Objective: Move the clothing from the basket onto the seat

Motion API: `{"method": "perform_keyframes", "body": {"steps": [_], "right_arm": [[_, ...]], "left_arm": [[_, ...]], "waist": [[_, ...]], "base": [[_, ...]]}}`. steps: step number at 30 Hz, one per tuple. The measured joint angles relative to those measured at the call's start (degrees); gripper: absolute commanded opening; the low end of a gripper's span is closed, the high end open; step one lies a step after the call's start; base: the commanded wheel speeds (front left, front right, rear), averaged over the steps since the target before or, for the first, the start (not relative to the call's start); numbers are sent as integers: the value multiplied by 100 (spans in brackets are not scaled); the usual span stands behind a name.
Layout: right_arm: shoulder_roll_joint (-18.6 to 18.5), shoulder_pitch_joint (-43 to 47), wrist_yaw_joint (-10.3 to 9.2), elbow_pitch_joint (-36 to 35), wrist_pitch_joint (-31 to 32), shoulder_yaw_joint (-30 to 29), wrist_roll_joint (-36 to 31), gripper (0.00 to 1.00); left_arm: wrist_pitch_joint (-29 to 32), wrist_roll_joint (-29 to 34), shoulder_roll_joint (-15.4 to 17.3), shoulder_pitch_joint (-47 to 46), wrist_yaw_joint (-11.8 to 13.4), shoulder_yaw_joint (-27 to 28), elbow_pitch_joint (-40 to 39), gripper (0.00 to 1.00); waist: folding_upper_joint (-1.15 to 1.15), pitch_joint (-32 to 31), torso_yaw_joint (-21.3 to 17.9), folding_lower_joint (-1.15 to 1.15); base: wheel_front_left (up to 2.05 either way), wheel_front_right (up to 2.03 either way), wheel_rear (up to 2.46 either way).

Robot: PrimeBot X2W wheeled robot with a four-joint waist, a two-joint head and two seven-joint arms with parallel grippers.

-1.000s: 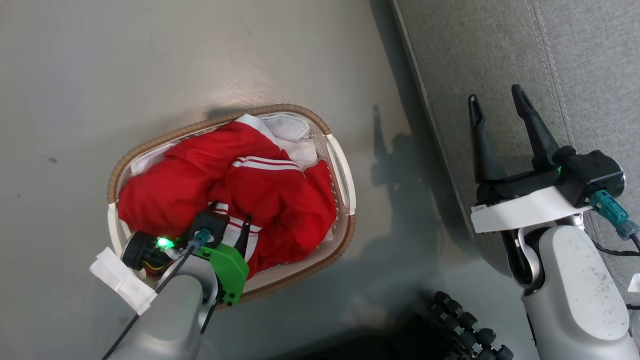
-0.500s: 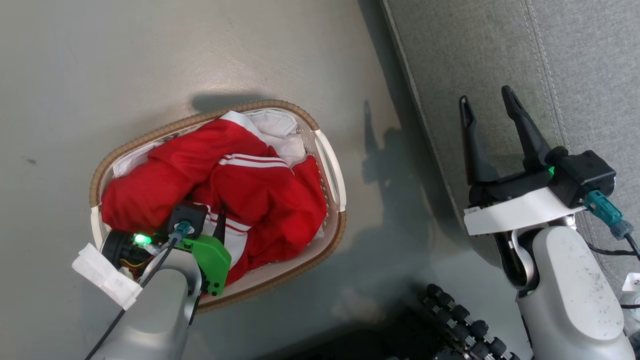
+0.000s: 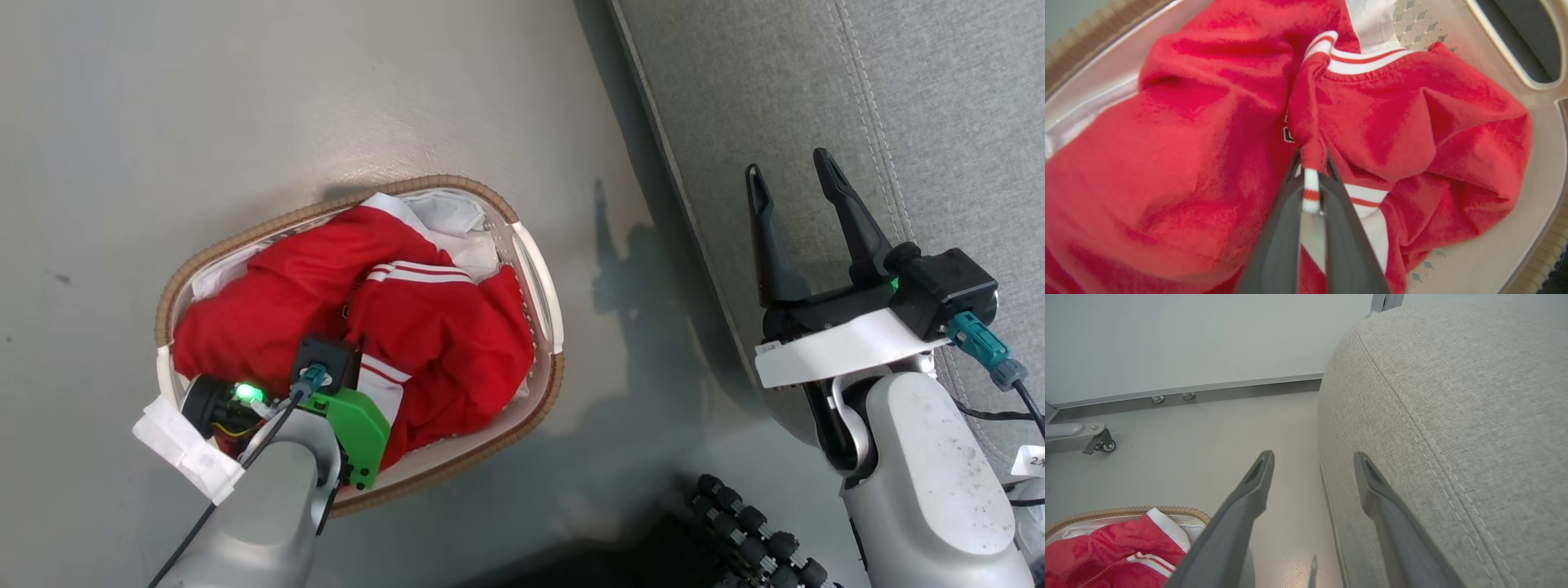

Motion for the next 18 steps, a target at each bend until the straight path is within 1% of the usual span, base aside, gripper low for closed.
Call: {"method": "perform_keyframes", "body": {"steps": [9,18], "right_arm": [[2,144,0,120,0,-109,-145,100],[7,516,0,238,0,-341,-493,100]], "left_arm": [[0,27,-51,382,-153,-120,-780,0],[0,48,-80,633,-319,-285,-1759,0]], "waist": [[0,-461,176,0],[0,-1227,467,-1]], "base": [[0,0,0],[0,0,0]]}}
